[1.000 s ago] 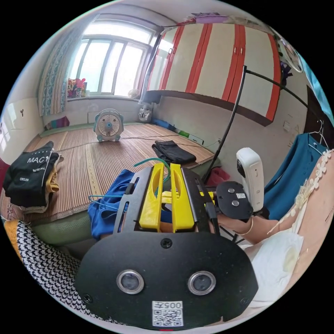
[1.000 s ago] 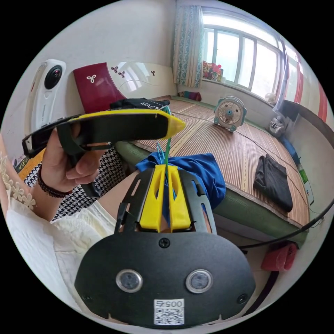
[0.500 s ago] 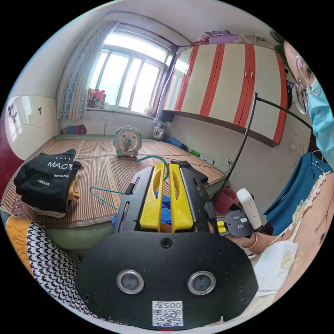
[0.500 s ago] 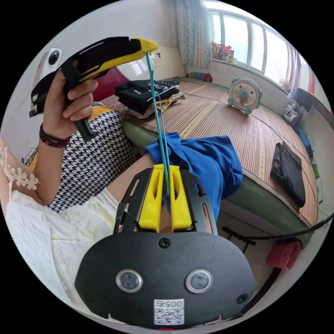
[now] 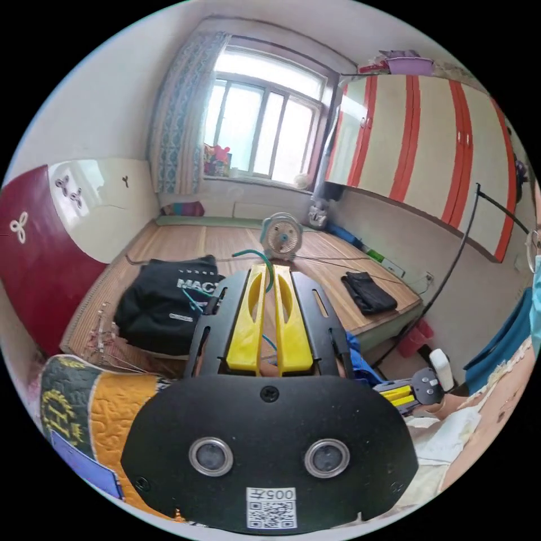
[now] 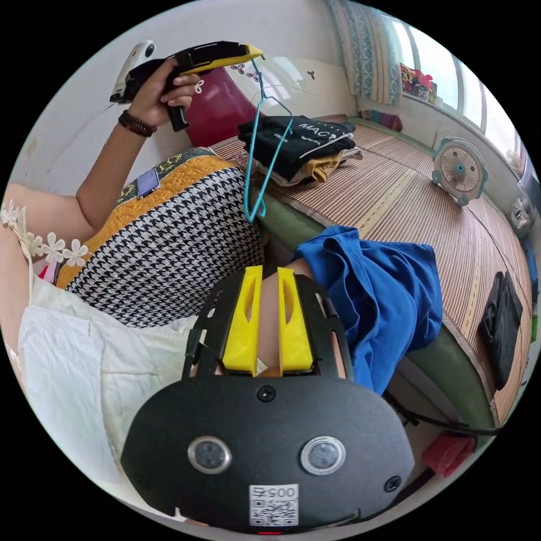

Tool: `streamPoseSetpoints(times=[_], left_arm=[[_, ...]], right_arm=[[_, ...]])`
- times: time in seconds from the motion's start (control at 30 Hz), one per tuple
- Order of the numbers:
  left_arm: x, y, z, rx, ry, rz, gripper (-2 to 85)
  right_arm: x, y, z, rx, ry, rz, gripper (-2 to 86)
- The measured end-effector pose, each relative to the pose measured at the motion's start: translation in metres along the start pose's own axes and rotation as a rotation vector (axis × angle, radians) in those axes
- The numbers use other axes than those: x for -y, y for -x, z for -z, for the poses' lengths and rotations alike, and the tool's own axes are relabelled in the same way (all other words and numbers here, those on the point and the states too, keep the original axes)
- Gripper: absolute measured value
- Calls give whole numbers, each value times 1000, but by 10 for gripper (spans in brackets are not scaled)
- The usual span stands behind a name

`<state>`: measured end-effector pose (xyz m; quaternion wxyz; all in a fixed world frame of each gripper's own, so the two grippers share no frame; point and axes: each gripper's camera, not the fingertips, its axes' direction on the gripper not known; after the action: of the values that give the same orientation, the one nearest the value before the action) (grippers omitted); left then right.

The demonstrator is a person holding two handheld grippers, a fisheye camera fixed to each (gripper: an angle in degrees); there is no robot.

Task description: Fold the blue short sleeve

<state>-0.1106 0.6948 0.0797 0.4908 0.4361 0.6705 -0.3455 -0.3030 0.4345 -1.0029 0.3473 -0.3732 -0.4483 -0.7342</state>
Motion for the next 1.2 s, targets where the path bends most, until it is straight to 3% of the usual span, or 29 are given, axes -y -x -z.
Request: streamPoseSetpoints(times=[0.37,0.63,0.97,1.2], left_arm=[[79,133,3,570,-34,13,4],[95,223,-38,670,43,205,6],[115,255,-54,740,15,211,5],[93,294,-105,878,151,210,5]], right_arm=[[12,-15,-39,-27,62,-52,38],[10,-27,-57,-50,95,-85,39],[9,-48,-79,-49,131,-134,33],[13,-50,-88,-43,137,-129,31]])
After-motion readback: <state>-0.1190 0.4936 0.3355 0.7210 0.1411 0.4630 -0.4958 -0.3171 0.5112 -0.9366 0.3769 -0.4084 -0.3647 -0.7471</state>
